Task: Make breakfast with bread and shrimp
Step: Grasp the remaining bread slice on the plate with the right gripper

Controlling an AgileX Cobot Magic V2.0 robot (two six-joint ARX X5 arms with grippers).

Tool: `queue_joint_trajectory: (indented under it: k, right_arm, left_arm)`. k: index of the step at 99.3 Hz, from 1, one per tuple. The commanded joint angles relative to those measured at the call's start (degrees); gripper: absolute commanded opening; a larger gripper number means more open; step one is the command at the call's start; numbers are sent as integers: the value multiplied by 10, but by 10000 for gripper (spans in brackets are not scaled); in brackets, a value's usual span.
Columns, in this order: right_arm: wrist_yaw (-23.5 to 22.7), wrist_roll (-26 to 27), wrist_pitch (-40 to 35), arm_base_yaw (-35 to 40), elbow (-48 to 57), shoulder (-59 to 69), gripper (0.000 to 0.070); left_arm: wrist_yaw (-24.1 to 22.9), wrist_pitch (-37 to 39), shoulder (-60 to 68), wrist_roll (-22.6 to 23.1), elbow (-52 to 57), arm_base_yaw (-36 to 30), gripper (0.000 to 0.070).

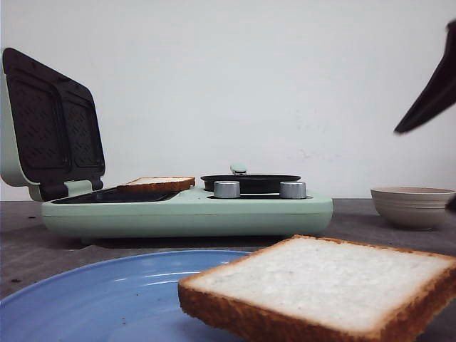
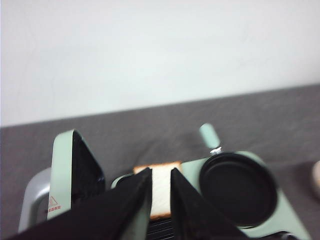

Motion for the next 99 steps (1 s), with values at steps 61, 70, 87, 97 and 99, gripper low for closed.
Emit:
queue_joint_trajectory:
  k: [61, 70, 87, 97, 99]
  right_arm:
    - [-17, -41, 3, 129, 8, 163, 534]
    - [-17, -41, 3, 137, 8, 162, 378]
    - [-21, -54, 3, 140, 10, 162, 0]
    - [-21, -55, -3, 140, 19, 156, 0]
    - [-21, -55, -5, 140, 23, 155, 0]
  left_arm:
    - [2, -19, -141, 3, 13, -61, 10]
    - [2, -24, -148, 3, 13, -61, 10]
    - [2, -26, -158, 3, 8, -61, 10]
    - [2, -28, -159, 3, 7, -61, 10]
    - [2, -28, -159, 3, 7, -61, 10]
